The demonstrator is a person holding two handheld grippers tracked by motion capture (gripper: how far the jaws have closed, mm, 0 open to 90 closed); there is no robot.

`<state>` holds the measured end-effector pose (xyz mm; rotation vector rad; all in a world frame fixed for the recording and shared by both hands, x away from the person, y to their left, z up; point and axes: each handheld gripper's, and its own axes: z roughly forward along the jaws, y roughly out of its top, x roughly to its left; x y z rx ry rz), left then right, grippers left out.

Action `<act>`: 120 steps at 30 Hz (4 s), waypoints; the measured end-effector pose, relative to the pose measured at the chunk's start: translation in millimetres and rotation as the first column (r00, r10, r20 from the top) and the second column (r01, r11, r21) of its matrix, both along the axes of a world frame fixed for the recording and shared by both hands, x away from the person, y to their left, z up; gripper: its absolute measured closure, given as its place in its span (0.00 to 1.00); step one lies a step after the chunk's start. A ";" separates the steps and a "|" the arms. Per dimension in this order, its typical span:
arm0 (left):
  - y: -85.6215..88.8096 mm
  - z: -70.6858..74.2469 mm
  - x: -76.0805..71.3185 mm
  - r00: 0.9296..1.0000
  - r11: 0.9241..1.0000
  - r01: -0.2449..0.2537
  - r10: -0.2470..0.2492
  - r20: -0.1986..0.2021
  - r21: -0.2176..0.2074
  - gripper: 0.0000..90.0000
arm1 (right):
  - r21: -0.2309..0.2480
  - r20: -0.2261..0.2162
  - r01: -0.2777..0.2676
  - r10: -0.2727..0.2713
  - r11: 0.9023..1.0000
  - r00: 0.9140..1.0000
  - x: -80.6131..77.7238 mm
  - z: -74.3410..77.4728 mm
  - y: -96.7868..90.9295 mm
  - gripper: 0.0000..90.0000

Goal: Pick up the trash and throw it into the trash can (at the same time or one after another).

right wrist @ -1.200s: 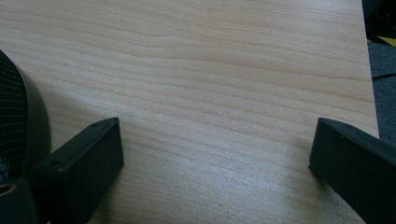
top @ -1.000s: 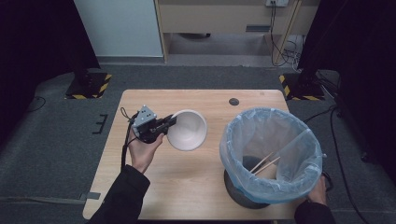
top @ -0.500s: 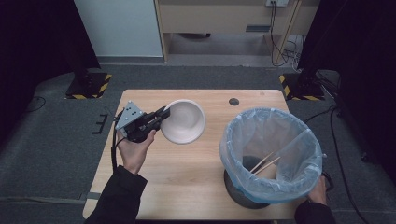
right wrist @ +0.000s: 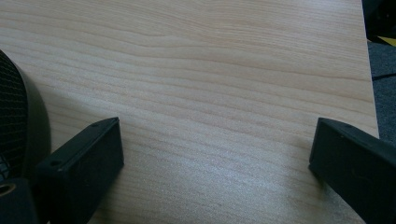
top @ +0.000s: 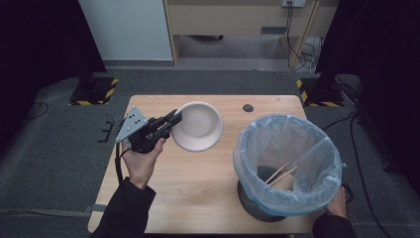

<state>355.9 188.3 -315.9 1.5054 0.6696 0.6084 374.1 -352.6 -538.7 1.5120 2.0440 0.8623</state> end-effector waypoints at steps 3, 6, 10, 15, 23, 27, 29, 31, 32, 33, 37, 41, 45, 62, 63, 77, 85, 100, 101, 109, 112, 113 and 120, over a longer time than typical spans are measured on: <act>-1.1 6.9 -4.7 1.000 1.000 0.010 -0.010 0.023 -0.011 0.93 | 0.000 0.000 0.000 0.000 1.000 1.000 0.0 0.0 0.0 0.03; -1.9 13.9 -9.4 0.999 0.999 0.021 -0.020 0.046 -0.024 0.93 | 0.000 0.000 0.000 0.000 1.000 1.000 0.0 0.0 0.0 0.03; -2.5 25.2 -16.2 0.996 0.999 0.033 -0.030 0.084 -0.041 0.93 | 0.000 0.000 0.000 0.000 1.000 1.000 0.0 0.0 0.0 0.03; -2.3 35.1 -21.2 0.993 0.997 0.044 -0.037 0.110 -0.065 0.93 | 0.000 0.000 0.000 0.000 1.000 1.000 0.0 0.0 0.0 0.03; -8.3 48.1 -23.1 0.990 0.995 0.061 -0.050 0.132 -0.083 0.93 | 0.000 0.000 0.000 0.000 1.000 1.000 0.0 0.0 0.0 0.03; -13.4 58.2 -25.2 0.987 0.994 0.072 -0.059 0.152 -0.081 0.92 | 0.000 0.000 0.000 0.000 1.000 1.000 0.0 0.0 0.0 0.03; -15.3 62.5 -26.2 0.985 0.994 0.076 -0.063 0.159 -0.079 0.93 | 0.000 0.000 0.000 0.000 1.000 1.000 0.0 0.0 0.0 0.03; -17.4 67.1 -27.6 0.983 0.994 0.080 -0.066 0.169 -0.079 0.92 | 0.000 0.000 0.000 0.000 1.000 1.000 0.0 0.0 0.0 0.03; -18.2 69.5 -27.8 0.981 0.994 0.080 -0.064 0.182 -0.078 0.93 | 0.000 0.000 0.000 0.000 1.000 1.000 0.0 0.0 0.0 0.03; -19.5 71.9 -28.4 0.980 0.994 0.081 -0.065 0.186 -0.078 0.92 | 0.000 0.000 0.000 0.000 1.000 1.000 0.0 0.0 0.0 0.03; -23.4 77.3 -30.1 0.979 0.992 0.094 -0.077 0.189 -0.083 0.93 | 0.000 0.000 0.000 0.000 1.000 1.000 0.0 0.0 0.0 0.03; -27.8 80.3 -31.2 0.977 0.991 0.104 -0.086 0.196 -0.086 0.93 | 0.000 0.000 0.000 0.000 1.000 1.000 0.0 0.0 0.0 0.03; -33.7 81.7 -30.9 0.975 0.989 0.116 -0.097 0.200 -0.086 0.93 | 0.000 0.000 0.000 0.000 1.000 1.000 0.0 0.0 0.0 0.03; -82.4 83.4 -26.7 0.961 0.973 0.216 -0.196 0.194 -0.087 0.93 | 0.000 0.000 0.000 0.000 1.000 1.000 0.0 0.0 0.0 0.03; -84.7 83.3 -26.5 0.960 0.972 0.221 -0.201 0.193 -0.086 0.93 | 0.000 0.000 0.000 0.000 1.000 1.000 0.0 0.0 0.0 0.03; -124.1 76.2 -24.0 0.947 0.956 0.285 -0.270 0.174 -0.069 0.93 | 0.000 0.000 0.000 0.000 1.000 1.000 0.0 0.0 0.0 0.03; -150.7 63.7 -20.3 0.940 0.947 0.318 -0.311 0.140 -0.034 0.93 | 0.000 0.000 0.000 0.000 1.000 1.000 0.0 0.0 0.0 0.03; -171.3 37.3 -6.2 0.920 0.920 0.389 -0.386 0.066 -0.036 0.79 | 0.000 0.000 0.000 0.000 1.000 1.000 0.0 0.0 0.0 0.03; -169.7 36.5 -5.9 0.922 0.922 0.385 -0.383 0.064 -0.041 0.77 | 0.000 0.000 0.000 0.000 1.000 1.000 0.0 0.0 0.0 0.03; -135.1 33.5 -5.1 0.948 0.948 0.316 -0.314 0.050 -0.040 0.57 | 0.000 0.000 0.000 0.000 1.000 1.000 0.0 0.0 0.0 0.03; -115.8 28.8 -5.5 0.962 0.962 0.272 -0.271 0.043 -0.028 0.52 | 0.000 0.000 0.000 0.000 1.000 1.000 0.0 0.0 0.0 0.03; -109.2 26.6 -5.4 0.966 0.966 0.256 -0.255 0.034 -0.022 0.51 | 0.000 0.000 0.000 0.000 1.000 1.000 0.0 0.0 0.0 0.03; -66.1 -4.8 -5.8 0.987 0.987 0.156 -0.154 -0.052 0.038 0.39 | 0.000 0.000 0.000 0.000 1.000 1.000 0.0 0.0 0.0 0.03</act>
